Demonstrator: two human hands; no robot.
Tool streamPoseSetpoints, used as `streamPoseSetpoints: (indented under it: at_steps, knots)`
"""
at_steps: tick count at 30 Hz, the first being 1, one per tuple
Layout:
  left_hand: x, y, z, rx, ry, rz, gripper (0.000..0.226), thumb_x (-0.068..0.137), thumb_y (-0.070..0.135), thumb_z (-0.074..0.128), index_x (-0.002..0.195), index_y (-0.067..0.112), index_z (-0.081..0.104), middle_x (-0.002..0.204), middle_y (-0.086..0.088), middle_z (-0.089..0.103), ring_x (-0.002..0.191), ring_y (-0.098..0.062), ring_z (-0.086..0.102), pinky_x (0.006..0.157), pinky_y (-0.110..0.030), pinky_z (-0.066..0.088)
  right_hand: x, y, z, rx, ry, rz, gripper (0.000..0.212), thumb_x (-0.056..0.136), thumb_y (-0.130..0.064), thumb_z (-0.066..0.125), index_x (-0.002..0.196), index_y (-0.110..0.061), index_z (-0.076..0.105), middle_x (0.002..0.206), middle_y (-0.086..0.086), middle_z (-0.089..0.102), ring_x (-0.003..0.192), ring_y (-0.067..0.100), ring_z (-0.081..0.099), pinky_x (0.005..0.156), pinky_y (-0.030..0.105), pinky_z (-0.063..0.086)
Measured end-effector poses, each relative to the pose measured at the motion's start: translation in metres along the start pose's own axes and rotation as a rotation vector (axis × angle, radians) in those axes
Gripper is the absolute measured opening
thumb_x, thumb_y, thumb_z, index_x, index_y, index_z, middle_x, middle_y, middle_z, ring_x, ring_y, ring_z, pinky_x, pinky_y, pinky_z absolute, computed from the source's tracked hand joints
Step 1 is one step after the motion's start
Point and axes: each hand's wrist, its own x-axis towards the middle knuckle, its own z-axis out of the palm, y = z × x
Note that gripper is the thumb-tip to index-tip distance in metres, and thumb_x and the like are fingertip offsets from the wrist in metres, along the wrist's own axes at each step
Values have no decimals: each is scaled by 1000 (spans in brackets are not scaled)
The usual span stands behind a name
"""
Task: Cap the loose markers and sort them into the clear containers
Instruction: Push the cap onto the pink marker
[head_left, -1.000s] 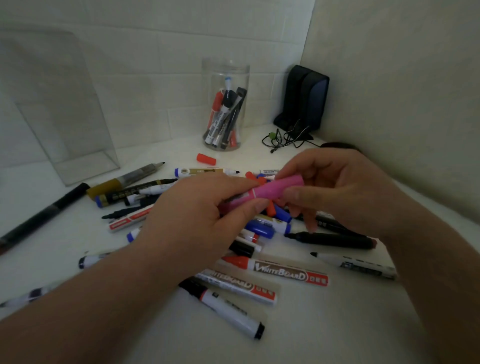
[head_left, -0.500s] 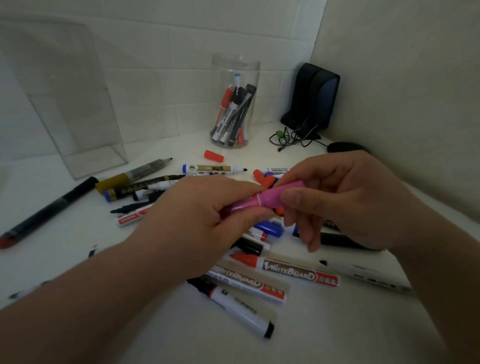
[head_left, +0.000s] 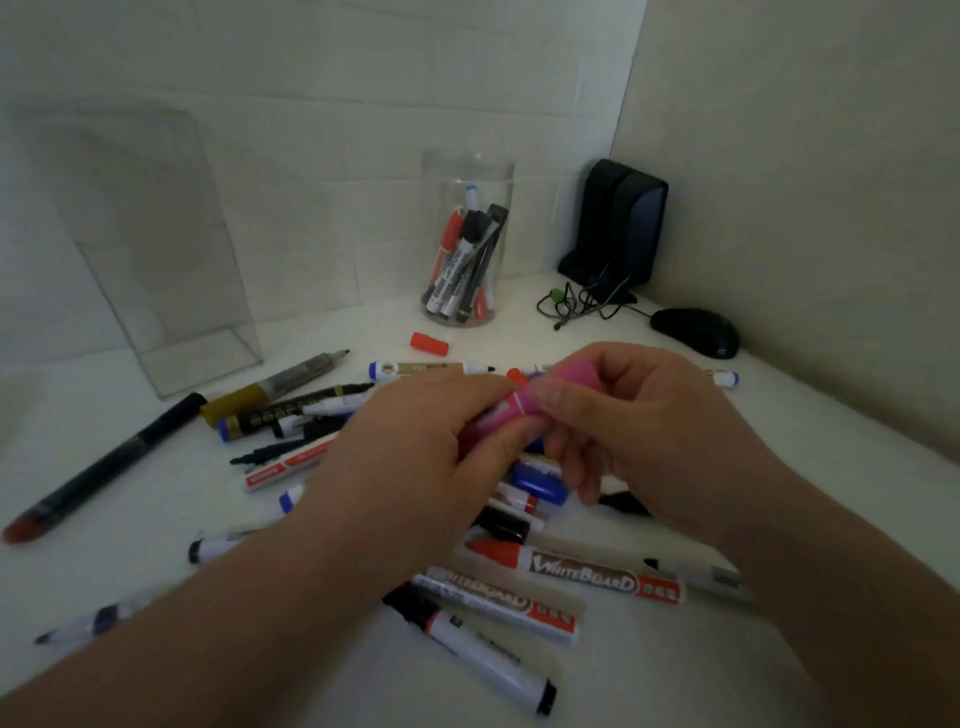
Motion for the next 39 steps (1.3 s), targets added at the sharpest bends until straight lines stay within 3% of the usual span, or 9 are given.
streamPoseSetpoints:
  at_steps: [7, 10, 13, 18, 20, 27, 30, 35, 39]
  knots:
    - [9, -1, 2, -63, -62, -52, 32, 97, 45, 37, 121, 38, 58, 97, 17, 52, 92, 1, 49, 76, -14, 37, 5, 5, 15, 201, 150, -9, 23, 71, -22, 71, 92, -14, 73, 89, 8, 76, 81, 23, 73, 70, 31, 62]
    - [11, -5, 4, -33, -11, -40, 39, 98, 47, 38, 132, 37, 54, 103, 19, 49, 97, 0, 46, 84, -19, 40, 4, 3, 22, 22, 268, -99, 17, 84, -18, 70, 100, -23, 69, 89, -1, 77, 80, 16, 73, 68, 25, 58]
    - [11, -8, 1, -51, 135, -63, 46, 99, 56, 39, 141, 39, 44, 109, 22, 47, 102, 2, 45, 87, -21, 41, 3, -6, 25, 44, 394, -177, 39, 88, -10, 70, 120, -28, 57, 90, -2, 77, 75, 15, 74, 64, 23, 59]
    - [11, -16, -12, -70, 362, -81, 19, 99, 47, 41, 95, 34, 55, 85, 17, 51, 85, -2, 50, 70, -21, 40, 29, -33, 19, -200, 482, -353, 45, 89, -8, 71, 127, -24, 54, 88, 3, 73, 68, 13, 70, 58, 23, 56]
    - [11, -20, -13, -51, 402, -72, 31, 99, 46, 42, 76, 28, 52, 71, 14, 48, 72, -4, 48, 63, -26, 38, 53, -52, 14, -220, 546, -405, 43, 89, -9, 71, 126, -23, 53, 94, 3, 72, 73, 15, 72, 61, 23, 58]
    - [11, -24, -12, -17, 419, -56, 43, 95, 48, 39, 58, 27, 34, 53, 7, 31, 50, -7, 35, 50, -26, 31, 180, -107, -5, -351, 870, -592, 31, 87, -10, 66, 114, -20, 54, 77, -7, 62, 64, -2, 60, 66, 19, 53]
    - [10, -22, -14, -16, 420, -51, 44, 95, 46, 40, 57, 27, 31, 51, 7, 29, 48, -8, 34, 47, -30, 34, 218, -105, -4, -440, 839, -520, 22, 89, -8, 62, 103, -22, 54, 78, -10, 58, 58, -8, 55, 59, 11, 47]
    - [10, -21, -16, -3, 414, -29, 51, 96, 36, 51, 55, 26, 23, 51, 6, 27, 48, -19, 32, 49, -33, 34, 231, -94, 6, -822, 566, -257, 45, 87, -44, 58, 127, -24, 66, 129, -4, 65, 118, 13, 60, 105, 30, 46]
    - [7, -13, -14, -5, 352, 34, 52, 94, 33, 53, 54, 27, 21, 49, 8, 25, 45, -11, 29, 51, -30, 31, 174, -93, -14, -886, 579, -357, 25, 93, -33, 61, 101, -13, 75, 96, 0, 73, 80, 3, 62, 79, 24, 52]
